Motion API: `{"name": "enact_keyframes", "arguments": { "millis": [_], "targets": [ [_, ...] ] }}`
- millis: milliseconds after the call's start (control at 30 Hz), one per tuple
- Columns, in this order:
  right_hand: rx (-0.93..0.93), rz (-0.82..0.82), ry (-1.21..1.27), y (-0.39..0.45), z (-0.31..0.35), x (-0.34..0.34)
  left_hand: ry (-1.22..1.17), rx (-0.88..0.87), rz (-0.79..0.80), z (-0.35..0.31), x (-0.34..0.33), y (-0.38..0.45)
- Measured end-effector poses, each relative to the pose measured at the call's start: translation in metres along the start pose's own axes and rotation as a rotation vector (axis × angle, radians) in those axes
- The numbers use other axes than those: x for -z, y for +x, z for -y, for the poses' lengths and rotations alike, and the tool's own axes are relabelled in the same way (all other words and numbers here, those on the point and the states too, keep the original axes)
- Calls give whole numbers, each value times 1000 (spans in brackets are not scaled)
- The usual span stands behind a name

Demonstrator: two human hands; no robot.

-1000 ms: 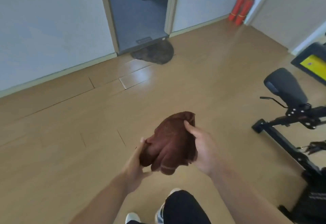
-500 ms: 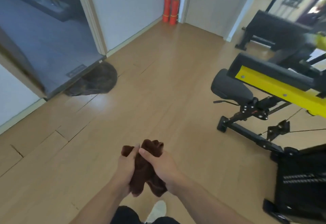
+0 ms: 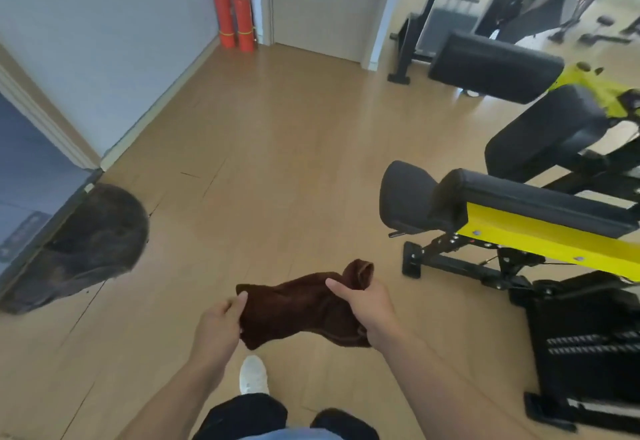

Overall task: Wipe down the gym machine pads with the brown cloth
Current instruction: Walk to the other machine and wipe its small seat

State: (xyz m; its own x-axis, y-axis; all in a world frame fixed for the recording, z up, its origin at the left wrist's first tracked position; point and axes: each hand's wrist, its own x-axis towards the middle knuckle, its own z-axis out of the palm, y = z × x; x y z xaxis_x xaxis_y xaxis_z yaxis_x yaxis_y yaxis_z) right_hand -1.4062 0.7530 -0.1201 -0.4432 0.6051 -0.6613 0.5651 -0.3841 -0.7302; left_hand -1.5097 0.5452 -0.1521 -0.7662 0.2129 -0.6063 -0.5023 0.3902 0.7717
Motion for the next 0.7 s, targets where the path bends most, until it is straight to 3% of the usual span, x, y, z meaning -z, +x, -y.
{"name": "enact_keyframes", "arguments": {
  "millis": [100,200,267,333,433,600,700],
  "targets": [
    [-1,-63,103,35,47,-3,149,-119,73,-70,-18,54],
    [50,-70,189,59,97,-3,133,-155,135,-129,-45,108],
    [112,2,233,73,131,-2,96,-99,224,-148,-62,145],
    [174,109,193,90,167,-5,71,85,295,-176,-92,179],
    [184,211,82,126,210,-13,-82,273,668,-208,-148,215],
    [118,155,127,189,257,6,-380,440,841,-256,-237,232],
    [97,45,216,223,266,34,-255,507,832,-281,-272,262]
  ]
}}
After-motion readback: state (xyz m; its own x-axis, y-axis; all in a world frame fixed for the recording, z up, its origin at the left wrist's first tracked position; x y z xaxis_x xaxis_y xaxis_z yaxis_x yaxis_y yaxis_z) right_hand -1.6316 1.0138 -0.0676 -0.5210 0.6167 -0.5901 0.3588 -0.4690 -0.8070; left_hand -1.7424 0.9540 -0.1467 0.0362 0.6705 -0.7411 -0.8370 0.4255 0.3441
